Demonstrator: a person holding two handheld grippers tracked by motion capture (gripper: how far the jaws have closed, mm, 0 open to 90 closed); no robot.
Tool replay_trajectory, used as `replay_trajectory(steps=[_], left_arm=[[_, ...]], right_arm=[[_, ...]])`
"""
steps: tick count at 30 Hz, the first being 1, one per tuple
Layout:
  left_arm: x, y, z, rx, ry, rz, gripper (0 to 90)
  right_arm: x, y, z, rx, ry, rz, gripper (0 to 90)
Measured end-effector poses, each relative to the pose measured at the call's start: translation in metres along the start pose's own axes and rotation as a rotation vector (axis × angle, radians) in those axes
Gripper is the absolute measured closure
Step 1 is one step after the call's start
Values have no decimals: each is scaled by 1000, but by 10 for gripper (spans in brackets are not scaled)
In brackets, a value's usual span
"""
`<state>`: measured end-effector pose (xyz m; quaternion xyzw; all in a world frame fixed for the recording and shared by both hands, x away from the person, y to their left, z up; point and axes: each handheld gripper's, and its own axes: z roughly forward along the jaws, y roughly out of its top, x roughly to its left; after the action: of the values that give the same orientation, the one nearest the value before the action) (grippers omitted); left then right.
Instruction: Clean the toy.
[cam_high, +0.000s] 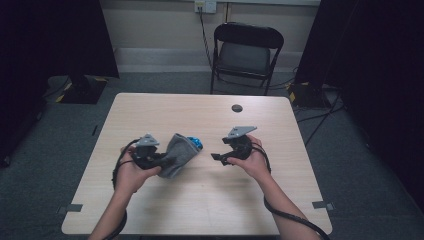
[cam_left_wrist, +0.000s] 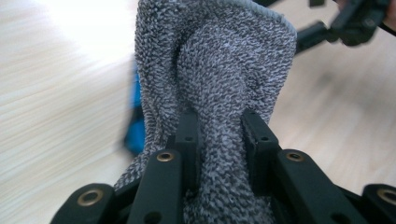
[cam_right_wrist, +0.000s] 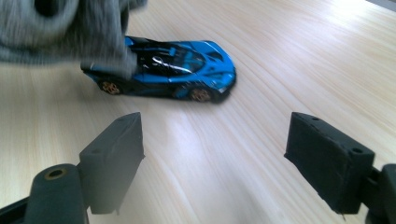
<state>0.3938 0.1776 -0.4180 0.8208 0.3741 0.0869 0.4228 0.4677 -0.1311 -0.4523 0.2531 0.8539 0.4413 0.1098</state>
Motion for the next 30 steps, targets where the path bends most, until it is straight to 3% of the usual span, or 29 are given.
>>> replay_trajectory(steps=[6, 14, 20, 26, 28, 30], left_arm=[[-32, 12, 40, 41, -74, 58, 713], [-56, 15, 87, 106, -135, 93, 714], [-62, 21, 114, 128, -133, 109, 713], [-65, 31, 137, 144, -155, 144, 691], [-67, 32, 142, 133, -160, 156, 656], [-68, 32, 144, 112, -150, 170, 566]], right_arm=[[-10, -17, -26, -20, -51, 19, 186], [-25, -43, -55, -19, -100, 64, 193], [-34, -52, -71, -42, -129, 94, 195], [-34, -53, -79, -65, -124, 104, 202], [-34, -52, -81, -73, -119, 102, 204], [-32, -51, -82, -82, -112, 102, 206]])
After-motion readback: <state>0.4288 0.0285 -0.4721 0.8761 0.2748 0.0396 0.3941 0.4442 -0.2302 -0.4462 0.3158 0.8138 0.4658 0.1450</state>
